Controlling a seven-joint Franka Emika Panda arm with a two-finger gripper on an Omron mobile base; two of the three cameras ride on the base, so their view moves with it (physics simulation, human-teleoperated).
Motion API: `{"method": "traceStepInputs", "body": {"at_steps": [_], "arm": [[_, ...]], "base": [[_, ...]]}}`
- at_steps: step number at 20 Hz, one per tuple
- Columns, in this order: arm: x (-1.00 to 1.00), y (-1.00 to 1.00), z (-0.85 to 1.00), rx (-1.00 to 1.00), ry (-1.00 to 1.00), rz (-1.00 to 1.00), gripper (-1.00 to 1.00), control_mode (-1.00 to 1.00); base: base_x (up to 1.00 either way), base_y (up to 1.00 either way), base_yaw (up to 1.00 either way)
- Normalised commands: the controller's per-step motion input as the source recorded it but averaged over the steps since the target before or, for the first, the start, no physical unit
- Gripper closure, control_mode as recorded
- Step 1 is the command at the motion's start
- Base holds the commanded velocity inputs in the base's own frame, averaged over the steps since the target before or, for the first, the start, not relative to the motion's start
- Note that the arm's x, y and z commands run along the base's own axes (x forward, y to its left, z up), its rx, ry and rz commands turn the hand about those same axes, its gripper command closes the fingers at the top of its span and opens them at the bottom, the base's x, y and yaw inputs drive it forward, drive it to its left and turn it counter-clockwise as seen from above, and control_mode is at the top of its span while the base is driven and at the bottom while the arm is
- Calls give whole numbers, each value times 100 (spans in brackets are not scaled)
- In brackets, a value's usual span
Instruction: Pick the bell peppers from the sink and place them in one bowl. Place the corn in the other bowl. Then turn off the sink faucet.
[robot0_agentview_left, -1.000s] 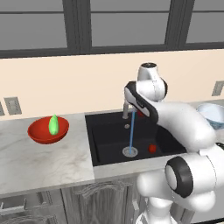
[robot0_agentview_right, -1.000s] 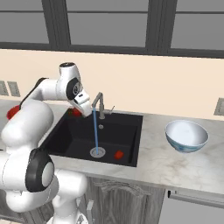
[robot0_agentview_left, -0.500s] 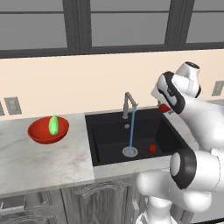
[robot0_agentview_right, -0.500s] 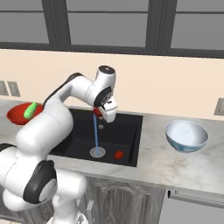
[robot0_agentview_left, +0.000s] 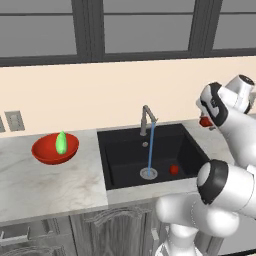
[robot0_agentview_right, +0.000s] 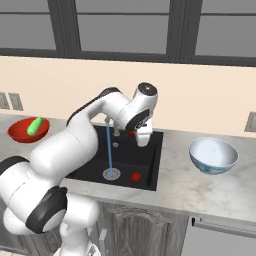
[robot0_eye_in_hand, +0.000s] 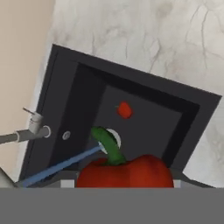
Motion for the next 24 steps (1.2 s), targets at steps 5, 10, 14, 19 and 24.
{"method": "traceStepInputs", "body": {"at_steps": [5, 10, 14, 19, 24], "arm": [[14, -56, -14, 1, 0, -33, 100, -100], [15, -48, -13, 0, 0, -33, 100, -100], [13, -47, -1, 5, -1, -33, 100, -100], [13, -54, 0, 8, 0, -29, 100, -100], [7, -51, 0, 7, 1, -14, 100, -100]], "base": [[0, 0, 0], [0, 0, 0], [0, 0, 0], [0, 0, 0], [0, 0, 0]]}}
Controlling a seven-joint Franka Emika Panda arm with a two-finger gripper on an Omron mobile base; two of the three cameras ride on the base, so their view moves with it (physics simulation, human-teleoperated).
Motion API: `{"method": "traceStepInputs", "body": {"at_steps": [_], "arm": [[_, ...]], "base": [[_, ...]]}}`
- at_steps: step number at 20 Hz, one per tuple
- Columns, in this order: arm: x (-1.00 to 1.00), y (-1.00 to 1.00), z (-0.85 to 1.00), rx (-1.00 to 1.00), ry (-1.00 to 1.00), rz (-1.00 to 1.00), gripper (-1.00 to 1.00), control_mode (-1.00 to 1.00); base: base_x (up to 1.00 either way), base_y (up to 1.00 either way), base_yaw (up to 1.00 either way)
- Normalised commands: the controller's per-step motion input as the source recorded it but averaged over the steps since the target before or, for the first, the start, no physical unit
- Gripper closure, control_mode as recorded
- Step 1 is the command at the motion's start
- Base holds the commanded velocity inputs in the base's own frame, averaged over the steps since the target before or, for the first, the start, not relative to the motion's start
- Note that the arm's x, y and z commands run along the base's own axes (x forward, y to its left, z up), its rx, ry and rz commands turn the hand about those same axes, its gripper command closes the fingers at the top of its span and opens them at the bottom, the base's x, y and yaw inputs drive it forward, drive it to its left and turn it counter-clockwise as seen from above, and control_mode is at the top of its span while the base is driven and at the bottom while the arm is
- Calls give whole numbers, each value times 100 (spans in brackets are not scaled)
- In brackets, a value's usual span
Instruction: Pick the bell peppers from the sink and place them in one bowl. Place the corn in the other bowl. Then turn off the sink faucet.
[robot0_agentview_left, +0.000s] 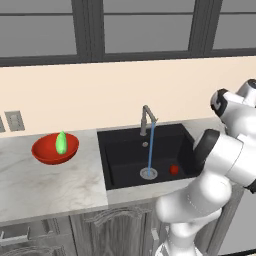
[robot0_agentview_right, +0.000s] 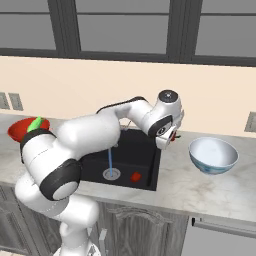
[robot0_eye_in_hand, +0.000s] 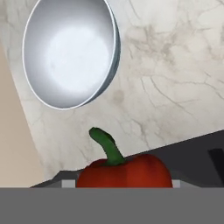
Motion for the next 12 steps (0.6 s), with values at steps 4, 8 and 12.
{"method": "traceStepInputs", "body": {"at_steps": [4, 8, 12], "arm": [[9, -34, -7, 2, 1, -10, 100, -100], [1, -18, -20, 0, 2, -10, 100, -100], [0, -14, -22, 0, 1, -12, 100, -100]], "base": [[0, 0, 0], [0, 0, 0], [0, 0, 0]]}}
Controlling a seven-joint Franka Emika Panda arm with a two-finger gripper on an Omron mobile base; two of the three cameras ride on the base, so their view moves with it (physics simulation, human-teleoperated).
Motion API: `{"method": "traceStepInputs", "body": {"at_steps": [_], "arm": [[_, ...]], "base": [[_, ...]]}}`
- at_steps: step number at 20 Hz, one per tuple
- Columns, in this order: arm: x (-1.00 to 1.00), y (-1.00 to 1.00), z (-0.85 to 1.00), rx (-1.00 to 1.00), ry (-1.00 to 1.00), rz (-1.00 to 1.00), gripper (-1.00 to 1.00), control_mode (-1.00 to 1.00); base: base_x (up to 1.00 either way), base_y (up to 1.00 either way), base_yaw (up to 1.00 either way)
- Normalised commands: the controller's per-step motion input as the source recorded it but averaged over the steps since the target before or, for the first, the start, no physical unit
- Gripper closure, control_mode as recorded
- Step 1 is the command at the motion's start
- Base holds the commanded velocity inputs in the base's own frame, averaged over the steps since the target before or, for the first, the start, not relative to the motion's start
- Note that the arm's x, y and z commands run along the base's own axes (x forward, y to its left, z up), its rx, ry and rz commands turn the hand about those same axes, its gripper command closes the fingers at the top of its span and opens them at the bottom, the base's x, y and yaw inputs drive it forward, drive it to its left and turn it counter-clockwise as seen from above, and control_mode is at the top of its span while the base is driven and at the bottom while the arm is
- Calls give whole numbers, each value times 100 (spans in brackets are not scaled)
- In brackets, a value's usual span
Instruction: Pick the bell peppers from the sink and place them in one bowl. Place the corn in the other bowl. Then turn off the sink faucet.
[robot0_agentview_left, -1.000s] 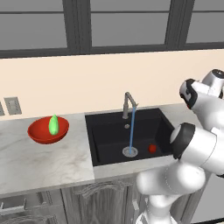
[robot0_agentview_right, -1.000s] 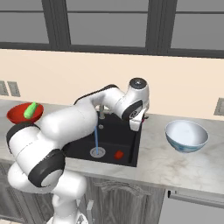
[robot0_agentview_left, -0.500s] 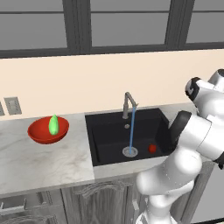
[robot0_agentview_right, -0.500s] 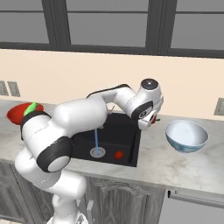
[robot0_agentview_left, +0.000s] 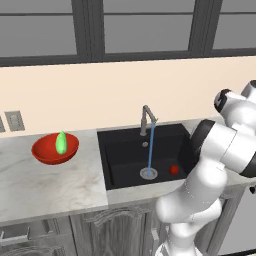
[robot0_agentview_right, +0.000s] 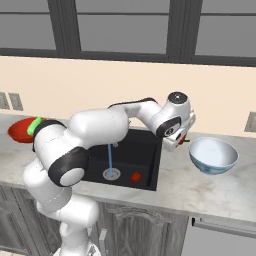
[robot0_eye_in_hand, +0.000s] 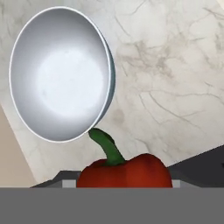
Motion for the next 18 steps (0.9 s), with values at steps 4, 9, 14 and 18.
{"method": "traceStepInputs", "body": {"at_steps": [4, 9, 14, 18], "arm": [[6, -17, -4, 2, 0, -8, 100, -100], [16, -41, -1, 5, 0, -9, 100, -100], [17, -48, -7, 5, 0, -9, 100, -100], [16, -42, -14, 5, 0, -8, 100, -100]], "base": [[0, 0, 0], [0, 0, 0], [0, 0, 0], [0, 0, 0]]}}
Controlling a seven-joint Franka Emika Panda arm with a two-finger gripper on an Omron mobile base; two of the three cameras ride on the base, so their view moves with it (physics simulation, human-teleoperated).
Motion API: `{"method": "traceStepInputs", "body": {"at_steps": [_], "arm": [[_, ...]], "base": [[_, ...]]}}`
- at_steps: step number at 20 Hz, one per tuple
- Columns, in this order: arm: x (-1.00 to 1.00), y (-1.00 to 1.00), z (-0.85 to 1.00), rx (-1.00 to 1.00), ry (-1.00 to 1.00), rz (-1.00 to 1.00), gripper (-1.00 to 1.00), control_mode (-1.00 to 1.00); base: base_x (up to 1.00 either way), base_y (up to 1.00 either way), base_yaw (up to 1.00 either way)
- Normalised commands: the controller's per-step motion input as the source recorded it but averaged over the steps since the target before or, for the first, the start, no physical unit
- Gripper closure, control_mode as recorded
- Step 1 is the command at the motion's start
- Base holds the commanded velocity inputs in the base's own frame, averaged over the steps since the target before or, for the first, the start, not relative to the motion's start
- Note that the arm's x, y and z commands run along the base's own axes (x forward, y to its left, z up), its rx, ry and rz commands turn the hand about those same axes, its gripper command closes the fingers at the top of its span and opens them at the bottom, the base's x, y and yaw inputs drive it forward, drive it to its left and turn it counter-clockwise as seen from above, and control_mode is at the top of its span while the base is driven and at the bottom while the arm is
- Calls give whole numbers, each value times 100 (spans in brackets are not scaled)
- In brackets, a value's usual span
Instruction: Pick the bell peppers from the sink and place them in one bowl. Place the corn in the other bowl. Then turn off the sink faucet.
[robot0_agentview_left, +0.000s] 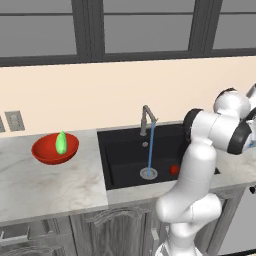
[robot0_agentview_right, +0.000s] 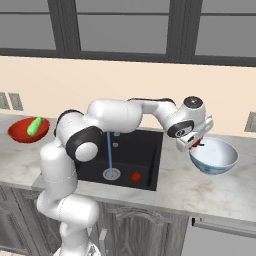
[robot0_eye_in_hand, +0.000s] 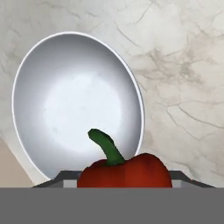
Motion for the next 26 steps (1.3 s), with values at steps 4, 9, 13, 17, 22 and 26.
{"method": "traceStepInputs", "body": {"at_steps": [4, 9, 13, 17, 22, 26], "arm": [[13, -28, -31, 1, 2, -5, 100, -100], [3, -12, -40, 0, 2, -3, 100, -100], [0, -4, -20, 0, 0, -4, -100, -100], [0, 0, 0, 1, -1, -5, -100, -100], [0, 0, 0, 3, -2, -5, -100, -100], [-1, 4, 4, 7, -18, -1, -100, -100]], "base": [[0, 0, 0], [0, 0, 0], [0, 0, 0], [0, 0, 0], [0, 0, 0], [0, 0, 0]]}}
